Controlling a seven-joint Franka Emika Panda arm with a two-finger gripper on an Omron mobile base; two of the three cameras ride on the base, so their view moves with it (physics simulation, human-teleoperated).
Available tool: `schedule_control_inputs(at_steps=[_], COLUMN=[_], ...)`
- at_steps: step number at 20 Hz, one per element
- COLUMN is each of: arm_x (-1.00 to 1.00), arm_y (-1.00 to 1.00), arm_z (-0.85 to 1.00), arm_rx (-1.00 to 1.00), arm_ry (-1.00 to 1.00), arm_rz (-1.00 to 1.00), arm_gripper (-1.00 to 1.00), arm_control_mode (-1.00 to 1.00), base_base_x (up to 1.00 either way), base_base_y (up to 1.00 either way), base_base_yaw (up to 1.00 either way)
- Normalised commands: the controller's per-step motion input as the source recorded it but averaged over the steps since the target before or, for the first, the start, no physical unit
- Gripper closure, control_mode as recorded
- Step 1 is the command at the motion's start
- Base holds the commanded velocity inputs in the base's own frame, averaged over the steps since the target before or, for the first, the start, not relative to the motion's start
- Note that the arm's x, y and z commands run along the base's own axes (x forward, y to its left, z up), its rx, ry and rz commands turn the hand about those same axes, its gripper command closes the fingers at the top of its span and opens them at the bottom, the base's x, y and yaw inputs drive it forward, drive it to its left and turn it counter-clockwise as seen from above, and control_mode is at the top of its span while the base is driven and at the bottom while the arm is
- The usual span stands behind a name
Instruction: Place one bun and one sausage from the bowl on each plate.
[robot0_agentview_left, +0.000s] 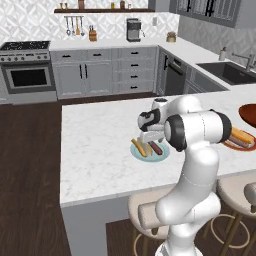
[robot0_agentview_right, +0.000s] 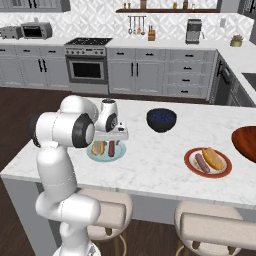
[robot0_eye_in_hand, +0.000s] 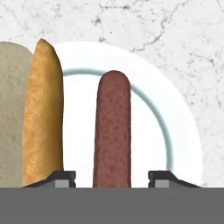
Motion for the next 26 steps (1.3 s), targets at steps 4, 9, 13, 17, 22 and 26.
schedule_control_inputs(at_steps=[4,9,13,17,22,26], arm_x=[0.0,-0.14,-0.57,-1.0,-0.89,-0.52], arm_y=[0.0,-0.03,-0.01,-0.01,0.05,0.28], arm_z=[-0.01,0.33,0.76,0.52,0.82,1.0], arm_rx=[0.0,0.02,0.07,0.16,0.05,-0.04], arm_ry=[0.0,-0.03,-0.17,-0.3,-0.11,0.03], arm_rz=[0.0,0.0,0.0,0.0,-0.01,-0.04], arm_gripper=[-1.0,-1.0,-1.0,-1.0,-1.0,-1.0], arm_control_mode=[-1.0,-1.0,-1.0,-1.0,-1.0,-1.0], base_base_x=[0.0,0.0,0.0,0.0,0.0,0.0], base_base_y=[0.0,0.0,0.0,0.0,0.0,0.0], base_base_yaw=[0.0,0.0,0.0,0.0,0.0,0.0])
